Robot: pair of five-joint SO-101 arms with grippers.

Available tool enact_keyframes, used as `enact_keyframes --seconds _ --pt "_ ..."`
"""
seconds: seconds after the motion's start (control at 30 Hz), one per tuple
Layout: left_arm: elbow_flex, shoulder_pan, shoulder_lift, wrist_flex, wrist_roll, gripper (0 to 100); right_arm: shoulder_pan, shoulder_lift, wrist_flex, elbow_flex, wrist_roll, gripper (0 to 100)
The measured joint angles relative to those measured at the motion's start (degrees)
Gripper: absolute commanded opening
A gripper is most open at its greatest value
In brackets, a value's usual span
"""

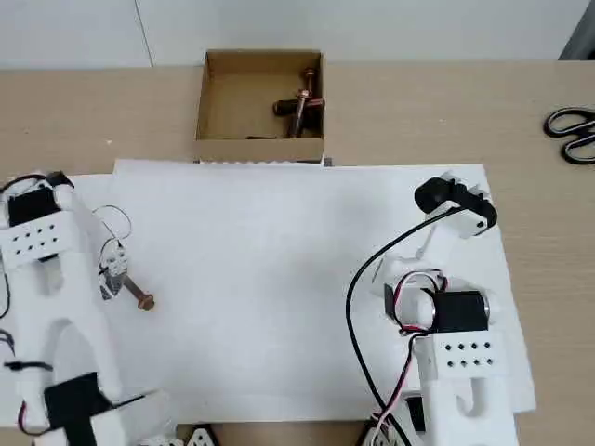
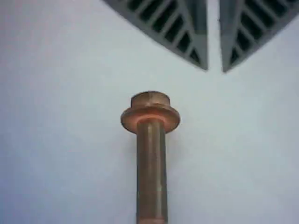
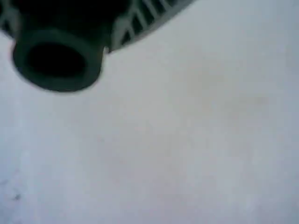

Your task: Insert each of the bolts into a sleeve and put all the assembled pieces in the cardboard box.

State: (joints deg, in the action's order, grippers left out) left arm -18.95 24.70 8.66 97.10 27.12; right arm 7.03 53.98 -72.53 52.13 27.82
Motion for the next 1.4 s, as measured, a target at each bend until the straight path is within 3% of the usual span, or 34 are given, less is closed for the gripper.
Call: enact_keyframes --seconds 0.3,0.6,1.1,1.23,1.37,1.4 --pt "0.0 0.0 -6.0 -4.1 -0.1 16 0.0 0.0 0.0 0.0 0.0 0.2" --pt "0.0 0.0 -6.8 -6.6 -0.1 16 0.0 0.0 0.0 0.0 0.0 0.2" --pt "-13.5 0.0 -6.8 -21.4 -0.1 16 0.0 0.0 0.0 0.0 0.0 0.2" --pt "-17.5 -0.1 -5.9 -25.9 -0.1 15 0.0 0.0 0.0 0.0 0.0 0.2" --pt "-20.7 -0.4 -5.6 -29.6 -0.1 0 0.0 0.0 0.0 0.0 0.0 0.2" --pt "-21.2 -0.4 -5.5 -30.4 -0.1 1 0.0 0.0 0.0 0.0 0.0 0.2"
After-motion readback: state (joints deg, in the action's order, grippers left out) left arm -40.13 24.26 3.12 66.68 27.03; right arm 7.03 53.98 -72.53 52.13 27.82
